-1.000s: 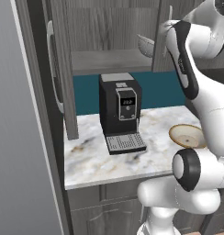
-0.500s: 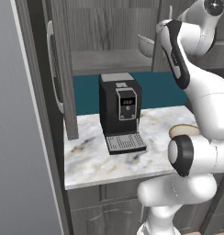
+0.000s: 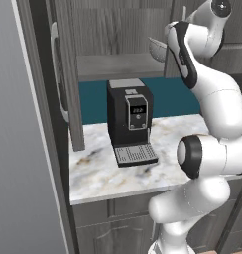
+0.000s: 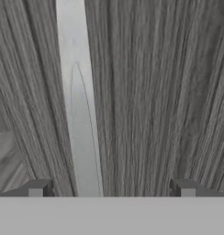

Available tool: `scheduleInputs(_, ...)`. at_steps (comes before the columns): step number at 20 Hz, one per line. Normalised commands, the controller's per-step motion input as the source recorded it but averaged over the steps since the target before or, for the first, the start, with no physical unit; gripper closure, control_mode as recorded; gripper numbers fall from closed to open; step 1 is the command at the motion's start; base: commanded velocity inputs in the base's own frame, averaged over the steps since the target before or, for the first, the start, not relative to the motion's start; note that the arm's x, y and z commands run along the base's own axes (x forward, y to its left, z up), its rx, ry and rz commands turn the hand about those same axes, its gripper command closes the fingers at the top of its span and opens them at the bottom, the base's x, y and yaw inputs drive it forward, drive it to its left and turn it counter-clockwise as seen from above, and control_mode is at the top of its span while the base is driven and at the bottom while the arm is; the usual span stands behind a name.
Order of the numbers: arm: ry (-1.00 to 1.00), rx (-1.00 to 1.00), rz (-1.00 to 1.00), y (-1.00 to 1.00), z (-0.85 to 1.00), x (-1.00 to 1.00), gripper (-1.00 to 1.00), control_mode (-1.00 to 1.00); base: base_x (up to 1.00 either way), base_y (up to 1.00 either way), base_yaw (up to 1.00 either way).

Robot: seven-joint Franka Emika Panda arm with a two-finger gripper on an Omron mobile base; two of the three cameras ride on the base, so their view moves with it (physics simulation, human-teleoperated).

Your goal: Open the cabinet and setup a tea strainer by placing it in the bowl upright.

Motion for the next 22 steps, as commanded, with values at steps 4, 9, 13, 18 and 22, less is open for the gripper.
scheduleInputs(4,-0.02,0.00,0.00,0.00,-0.12,0.39,-1.00,-1.00,0.00,0.00,0.00)
scheduleInputs(9,-0.04,0.00,0.01,0.04,-0.13,0.36,-1.00,-1.00,0.00,0.00,0.00)
scheduleInputs(13,-0.03,0.00,0.00,0.14,-0.15,0.40,1.00,-1.00,0.00,0.00,0.00)
scheduleInputs(18,-0.02,0.00,0.00,0.11,-0.08,0.33,1.00,-1.00,0.00,0.00,0.00)
scheduleInputs(22,-0.04,0.00,0.00,0.09,-0.03,0.19,1.00,-1.00,0.00,0.00,0.00)
